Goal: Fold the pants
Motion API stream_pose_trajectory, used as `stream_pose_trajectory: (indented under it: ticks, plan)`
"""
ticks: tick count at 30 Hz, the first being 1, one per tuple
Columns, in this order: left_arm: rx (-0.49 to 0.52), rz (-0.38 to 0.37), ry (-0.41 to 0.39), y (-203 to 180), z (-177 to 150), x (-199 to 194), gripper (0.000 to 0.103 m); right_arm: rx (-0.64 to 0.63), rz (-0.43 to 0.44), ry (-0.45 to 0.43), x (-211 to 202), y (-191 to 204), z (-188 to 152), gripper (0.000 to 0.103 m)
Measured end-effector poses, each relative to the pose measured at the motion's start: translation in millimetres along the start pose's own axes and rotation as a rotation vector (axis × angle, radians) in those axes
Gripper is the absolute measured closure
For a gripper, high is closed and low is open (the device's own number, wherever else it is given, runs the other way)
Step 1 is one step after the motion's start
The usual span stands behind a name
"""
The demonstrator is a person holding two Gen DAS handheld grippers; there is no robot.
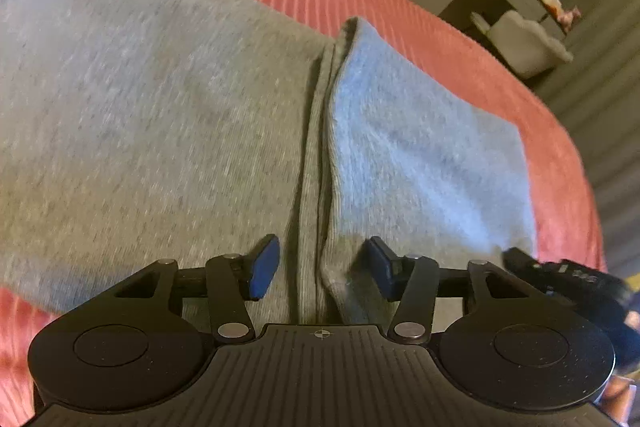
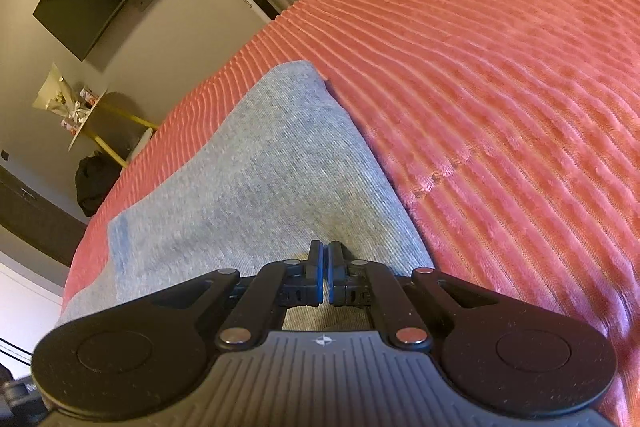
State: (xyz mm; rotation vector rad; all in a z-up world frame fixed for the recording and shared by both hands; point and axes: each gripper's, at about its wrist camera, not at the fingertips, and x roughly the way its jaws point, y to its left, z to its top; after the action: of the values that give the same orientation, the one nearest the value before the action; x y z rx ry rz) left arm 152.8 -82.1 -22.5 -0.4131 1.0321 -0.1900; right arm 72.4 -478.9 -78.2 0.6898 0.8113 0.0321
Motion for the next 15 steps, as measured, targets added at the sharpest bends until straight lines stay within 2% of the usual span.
stream_pose_trajectory:
  ticks: [1,2,5,8,15]
  plan:
    - [0.007,0.013,0.001,-2.4,0.1,-1.5,0.058,-0.009,-0.006,-0.002,-2.8,2.2,-1.2,0.099]
    - [0.019,0.012,0.005,-7.9,2.6,-1.9,0.073,-0.019,-0.015,-0.001,-6.2,5.2,-3.2,0.097]
    - [0.050,0.036,0.010,-16.4,6.1,-1.7,0.083,-0.057,-0.032,0.005,-14.9,16.2,-12.2,0.089]
    - [0.081,0.053,0.001,-22.2,6.3,-3.4,0.088,-0.104,-0.041,0.012,-19.0,27.6,-19.4,0.088]
    - [0.097,0.029,-0.031,-16.4,3.3,-17.2,0.091,-0.169,-0.032,0.019,-22.3,41.8,-28.6,0.088]
